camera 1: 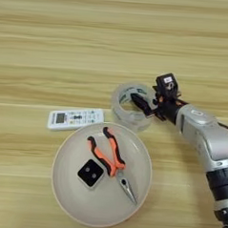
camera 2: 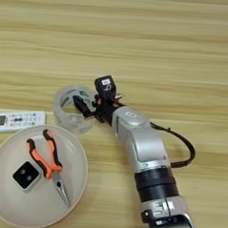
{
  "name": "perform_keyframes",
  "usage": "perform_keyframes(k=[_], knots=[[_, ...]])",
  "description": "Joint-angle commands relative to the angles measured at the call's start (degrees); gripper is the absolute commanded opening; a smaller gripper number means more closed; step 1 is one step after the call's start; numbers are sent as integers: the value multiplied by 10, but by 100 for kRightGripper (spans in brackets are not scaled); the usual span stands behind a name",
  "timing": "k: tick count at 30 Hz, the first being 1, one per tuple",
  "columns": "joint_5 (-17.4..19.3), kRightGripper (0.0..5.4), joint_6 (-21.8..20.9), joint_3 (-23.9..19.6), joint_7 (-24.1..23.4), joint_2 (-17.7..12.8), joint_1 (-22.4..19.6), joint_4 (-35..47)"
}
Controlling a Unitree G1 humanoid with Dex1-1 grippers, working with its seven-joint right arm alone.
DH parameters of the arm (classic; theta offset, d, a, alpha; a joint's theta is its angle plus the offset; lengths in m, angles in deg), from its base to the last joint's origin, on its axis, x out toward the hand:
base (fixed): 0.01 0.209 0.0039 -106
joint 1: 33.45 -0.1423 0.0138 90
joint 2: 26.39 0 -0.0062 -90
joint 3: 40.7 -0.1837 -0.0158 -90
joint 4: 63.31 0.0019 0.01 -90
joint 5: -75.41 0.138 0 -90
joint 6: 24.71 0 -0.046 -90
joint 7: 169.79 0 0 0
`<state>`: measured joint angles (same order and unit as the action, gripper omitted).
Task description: Move the objects on the table
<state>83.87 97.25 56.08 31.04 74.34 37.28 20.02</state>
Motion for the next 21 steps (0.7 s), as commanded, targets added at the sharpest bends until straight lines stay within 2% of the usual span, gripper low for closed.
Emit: perform_keyframes(k=[1,21], knots=[[-6,367,-17,-5,-5,-4,-38,14],[-10,195,-9,-5,-2,-13,-38,14]])
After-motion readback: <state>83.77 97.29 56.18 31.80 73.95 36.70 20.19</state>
